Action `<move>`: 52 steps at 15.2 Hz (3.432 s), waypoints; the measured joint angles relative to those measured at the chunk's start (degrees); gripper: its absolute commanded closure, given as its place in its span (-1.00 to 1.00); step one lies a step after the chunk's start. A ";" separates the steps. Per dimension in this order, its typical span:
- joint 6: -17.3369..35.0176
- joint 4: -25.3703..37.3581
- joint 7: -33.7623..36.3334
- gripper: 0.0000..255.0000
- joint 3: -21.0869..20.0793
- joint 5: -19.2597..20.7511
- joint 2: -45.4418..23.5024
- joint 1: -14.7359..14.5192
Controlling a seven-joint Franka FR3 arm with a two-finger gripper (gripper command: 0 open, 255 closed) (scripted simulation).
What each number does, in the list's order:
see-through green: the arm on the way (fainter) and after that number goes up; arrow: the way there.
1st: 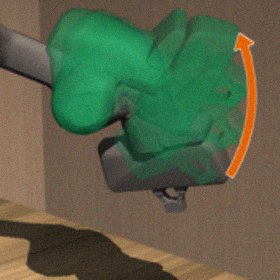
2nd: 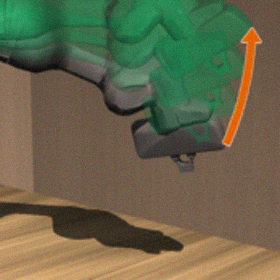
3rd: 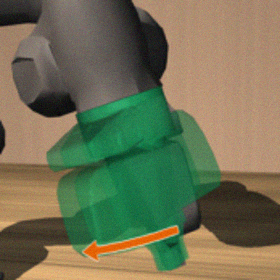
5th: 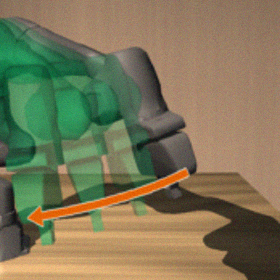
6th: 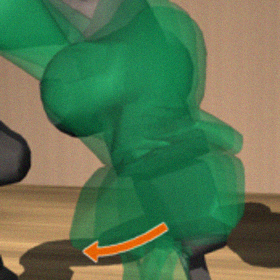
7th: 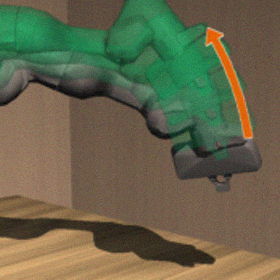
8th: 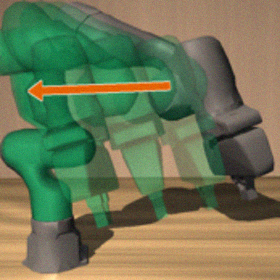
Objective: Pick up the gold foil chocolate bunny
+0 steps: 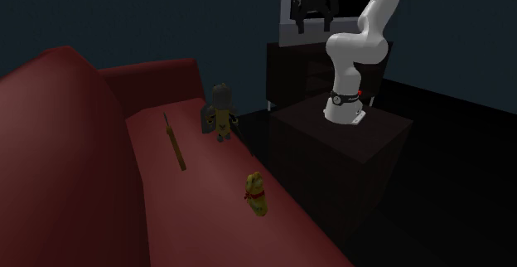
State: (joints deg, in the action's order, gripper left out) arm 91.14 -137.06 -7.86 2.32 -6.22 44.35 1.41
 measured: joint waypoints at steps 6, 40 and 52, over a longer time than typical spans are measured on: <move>4.33 2.28 -1.97 -1.00 -0.31 0.22 -9.65 -1.16; 2.64 67.64 -13.66 -1.00 -3.67 7.48 -98.45 -7.85; 0.73 80.63 -14.29 1.00 -3.69 8.16 -111.15 -8.71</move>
State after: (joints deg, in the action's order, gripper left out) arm 91.87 -56.43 -22.15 -1.37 1.93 -66.80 -7.30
